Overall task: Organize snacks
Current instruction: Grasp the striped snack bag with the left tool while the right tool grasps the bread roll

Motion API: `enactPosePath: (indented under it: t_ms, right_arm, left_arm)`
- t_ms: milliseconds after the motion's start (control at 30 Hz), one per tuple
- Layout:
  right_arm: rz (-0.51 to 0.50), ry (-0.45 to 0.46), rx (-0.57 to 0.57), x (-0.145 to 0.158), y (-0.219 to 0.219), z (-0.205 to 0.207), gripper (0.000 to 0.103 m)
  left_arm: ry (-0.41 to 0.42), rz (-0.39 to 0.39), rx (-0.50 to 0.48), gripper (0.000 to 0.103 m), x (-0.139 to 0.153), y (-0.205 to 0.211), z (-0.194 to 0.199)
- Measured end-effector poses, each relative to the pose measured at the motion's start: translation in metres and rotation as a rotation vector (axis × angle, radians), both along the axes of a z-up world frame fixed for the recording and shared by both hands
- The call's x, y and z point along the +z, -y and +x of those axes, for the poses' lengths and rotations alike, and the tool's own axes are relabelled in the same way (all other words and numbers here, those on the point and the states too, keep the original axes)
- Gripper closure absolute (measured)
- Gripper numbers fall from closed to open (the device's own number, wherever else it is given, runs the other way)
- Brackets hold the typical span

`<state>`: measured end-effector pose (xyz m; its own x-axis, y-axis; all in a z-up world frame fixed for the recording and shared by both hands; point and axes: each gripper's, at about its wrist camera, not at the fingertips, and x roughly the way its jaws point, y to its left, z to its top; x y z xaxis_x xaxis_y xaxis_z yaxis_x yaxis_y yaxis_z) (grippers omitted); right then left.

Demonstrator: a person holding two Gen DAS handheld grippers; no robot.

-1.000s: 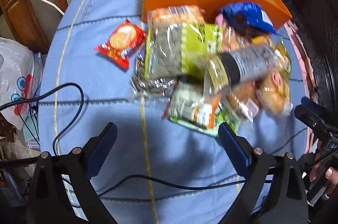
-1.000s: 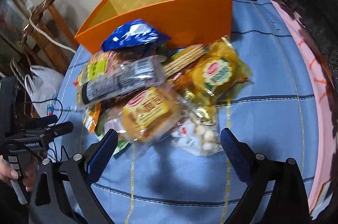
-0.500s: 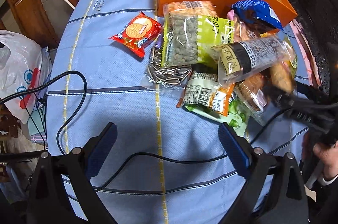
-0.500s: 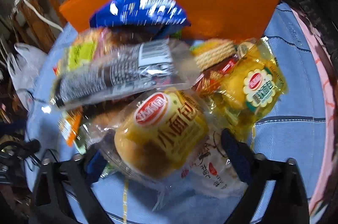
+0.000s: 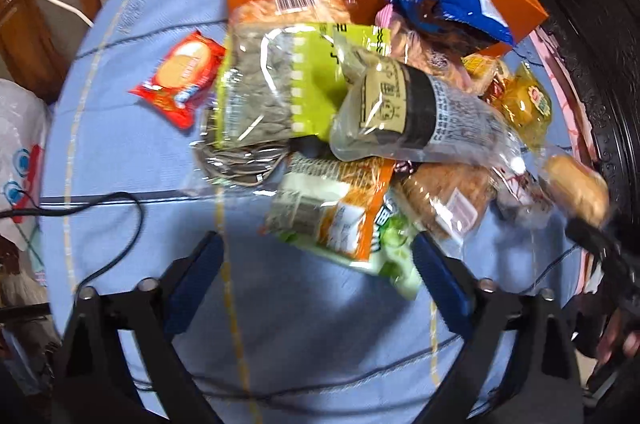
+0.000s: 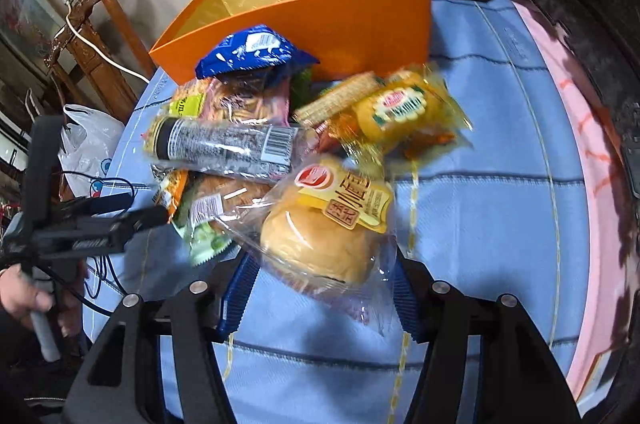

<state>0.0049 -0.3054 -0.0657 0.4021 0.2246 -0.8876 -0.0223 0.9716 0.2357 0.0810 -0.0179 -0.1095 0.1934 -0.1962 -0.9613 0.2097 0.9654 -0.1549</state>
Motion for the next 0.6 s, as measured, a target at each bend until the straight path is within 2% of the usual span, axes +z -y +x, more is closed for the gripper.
enactPosePath:
  t_ms: [33,100,233,267,300,400,467,600]
  right_arm:
    - [0.005,-0.001,-0.002,0.000,0.001,-0.003,0.041]
    - [0.012,0.000,0.001,-0.001,0.000,-0.005,0.042]
    - [0.020,0.008,0.014,0.003,-0.003,-0.011,0.042]
    - [0.019,0.006,0.015,0.002,-0.004,-0.011,0.042]
    - [0.018,0.006,0.014,0.002,-0.004,-0.010,0.042]
    - [0.032,-0.008,0.003,-0.001,-0.003,-0.008,0.041]
    - [0.067,-0.040,-0.039,-0.005,0.003,-0.004,0.030]
    - [0.170,-0.100,-0.146,-0.012,0.021,0.002,0.021]
  left_arm:
    - [-0.034,-0.001,-0.004,0.051,-0.008,0.002,0.005]
    - [-0.075,0.005,0.012,0.051,-0.020,0.001,0.014]
    - [-0.070,0.012,0.027,0.052,-0.022,0.006,0.021]
    - [-0.063,0.015,0.024,0.055,-0.021,0.006,0.021]
    - [-0.055,0.016,0.020,0.066,-0.020,0.007,0.019]
    - [-0.058,-0.013,0.013,0.068,-0.016,-0.002,0.015]
    - [-0.070,-0.024,0.021,0.069,-0.015,-0.008,0.012]
    - [-0.081,-0.044,0.021,0.067,-0.012,-0.018,0.002]
